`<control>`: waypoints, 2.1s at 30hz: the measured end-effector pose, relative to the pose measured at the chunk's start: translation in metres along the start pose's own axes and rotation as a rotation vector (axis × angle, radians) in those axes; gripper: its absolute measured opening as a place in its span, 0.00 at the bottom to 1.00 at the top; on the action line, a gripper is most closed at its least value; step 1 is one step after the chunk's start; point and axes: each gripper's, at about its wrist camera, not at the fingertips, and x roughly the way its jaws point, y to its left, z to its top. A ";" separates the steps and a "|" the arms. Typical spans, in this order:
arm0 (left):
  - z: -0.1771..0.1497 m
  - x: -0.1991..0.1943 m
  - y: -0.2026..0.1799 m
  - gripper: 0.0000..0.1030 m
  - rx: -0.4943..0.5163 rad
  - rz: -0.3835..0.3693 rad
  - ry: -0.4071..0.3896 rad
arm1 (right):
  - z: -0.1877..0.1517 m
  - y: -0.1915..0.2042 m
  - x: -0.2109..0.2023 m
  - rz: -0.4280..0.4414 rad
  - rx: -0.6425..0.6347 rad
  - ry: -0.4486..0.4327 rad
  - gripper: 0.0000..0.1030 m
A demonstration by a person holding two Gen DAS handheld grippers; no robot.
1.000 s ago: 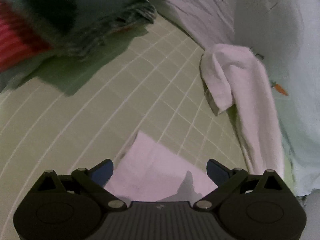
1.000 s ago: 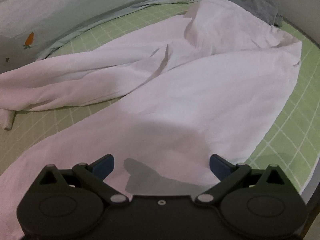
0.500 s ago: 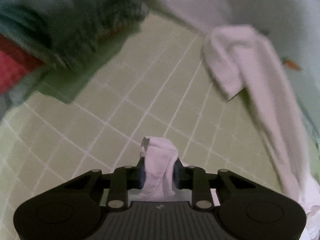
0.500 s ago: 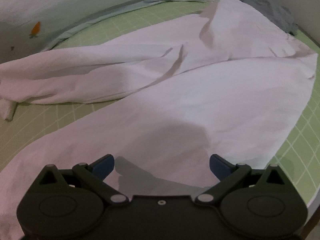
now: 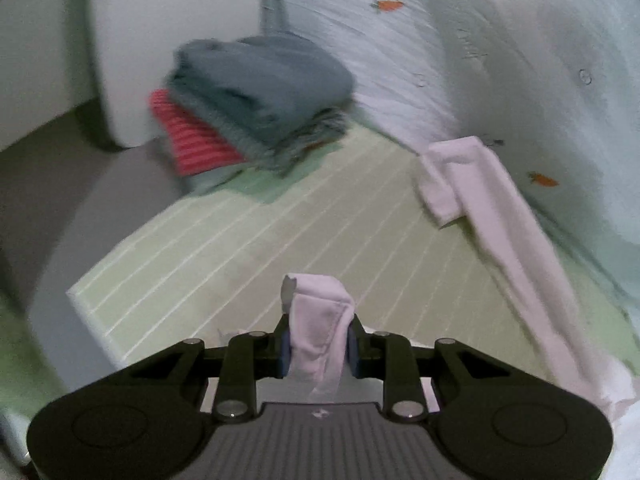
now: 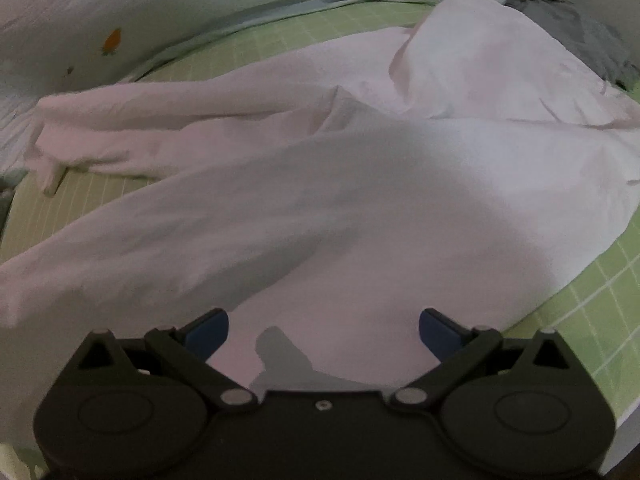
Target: Fold clothes
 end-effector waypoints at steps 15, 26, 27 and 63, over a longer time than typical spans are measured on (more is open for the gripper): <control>-0.108 -0.047 0.035 0.27 -0.112 0.141 0.031 | -0.036 -0.043 -0.016 0.062 -0.214 0.053 1.00; -0.133 -0.048 0.044 0.28 -0.145 0.162 0.052 | -0.042 -0.052 -0.020 0.070 -0.274 0.060 1.00; -0.133 -0.047 0.044 0.28 -0.145 0.163 0.053 | -0.043 -0.051 -0.021 0.074 -0.280 0.061 1.00; -0.141 -0.042 0.060 0.28 -0.241 0.133 0.062 | -0.079 0.102 0.001 0.233 -0.745 0.014 1.00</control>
